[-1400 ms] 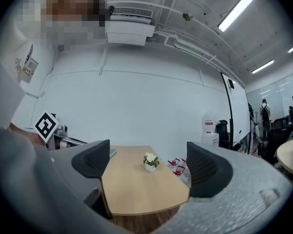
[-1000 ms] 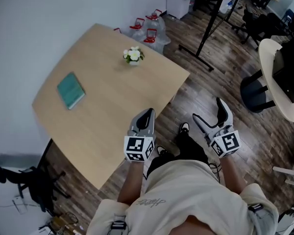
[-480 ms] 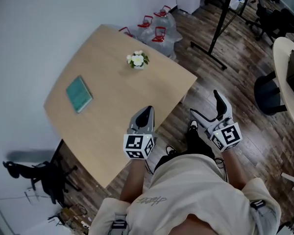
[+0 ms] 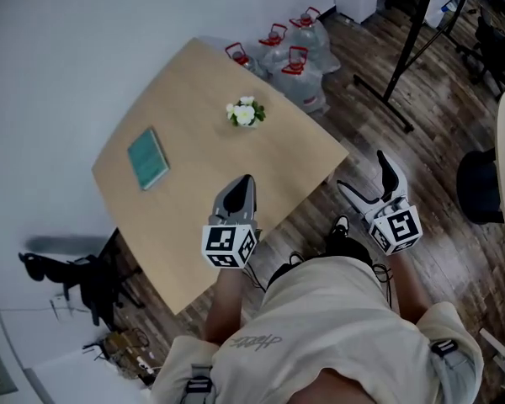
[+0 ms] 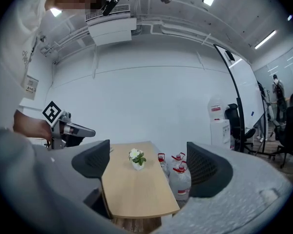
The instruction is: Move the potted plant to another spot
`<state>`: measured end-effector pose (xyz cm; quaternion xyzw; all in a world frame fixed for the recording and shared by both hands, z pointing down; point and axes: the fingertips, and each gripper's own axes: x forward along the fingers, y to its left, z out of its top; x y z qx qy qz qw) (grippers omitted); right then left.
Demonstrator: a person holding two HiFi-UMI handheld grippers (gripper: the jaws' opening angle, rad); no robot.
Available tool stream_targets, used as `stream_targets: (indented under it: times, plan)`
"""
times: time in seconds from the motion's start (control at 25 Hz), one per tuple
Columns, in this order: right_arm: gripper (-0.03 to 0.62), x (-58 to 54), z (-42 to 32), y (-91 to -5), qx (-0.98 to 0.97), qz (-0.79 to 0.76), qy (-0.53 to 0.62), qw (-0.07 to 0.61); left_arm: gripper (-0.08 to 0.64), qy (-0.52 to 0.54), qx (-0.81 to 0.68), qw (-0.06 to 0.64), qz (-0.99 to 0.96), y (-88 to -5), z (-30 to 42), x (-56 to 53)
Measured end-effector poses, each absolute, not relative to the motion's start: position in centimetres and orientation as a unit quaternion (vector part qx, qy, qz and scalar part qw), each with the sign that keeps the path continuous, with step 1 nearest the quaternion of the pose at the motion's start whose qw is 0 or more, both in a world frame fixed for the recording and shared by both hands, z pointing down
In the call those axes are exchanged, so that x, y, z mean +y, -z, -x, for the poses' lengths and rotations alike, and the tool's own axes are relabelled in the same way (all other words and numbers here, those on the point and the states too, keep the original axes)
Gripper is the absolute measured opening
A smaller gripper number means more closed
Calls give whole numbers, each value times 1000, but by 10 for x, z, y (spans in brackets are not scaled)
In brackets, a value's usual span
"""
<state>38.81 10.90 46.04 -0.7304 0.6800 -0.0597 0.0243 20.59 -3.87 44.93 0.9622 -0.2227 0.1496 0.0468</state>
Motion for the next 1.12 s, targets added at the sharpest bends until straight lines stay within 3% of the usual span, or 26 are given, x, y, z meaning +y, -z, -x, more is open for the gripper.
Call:
stream_targets:
  times: [0.56, 1.12]
  plan:
    - [486, 62, -416, -476, 762, 643, 76, 14, 18, -176, -318, 87, -927, -474, -212, -50]
    - [486, 6, -382, -484, 786, 613, 80, 0, 18, -165, -333, 88, -924, -477, -196, -95]
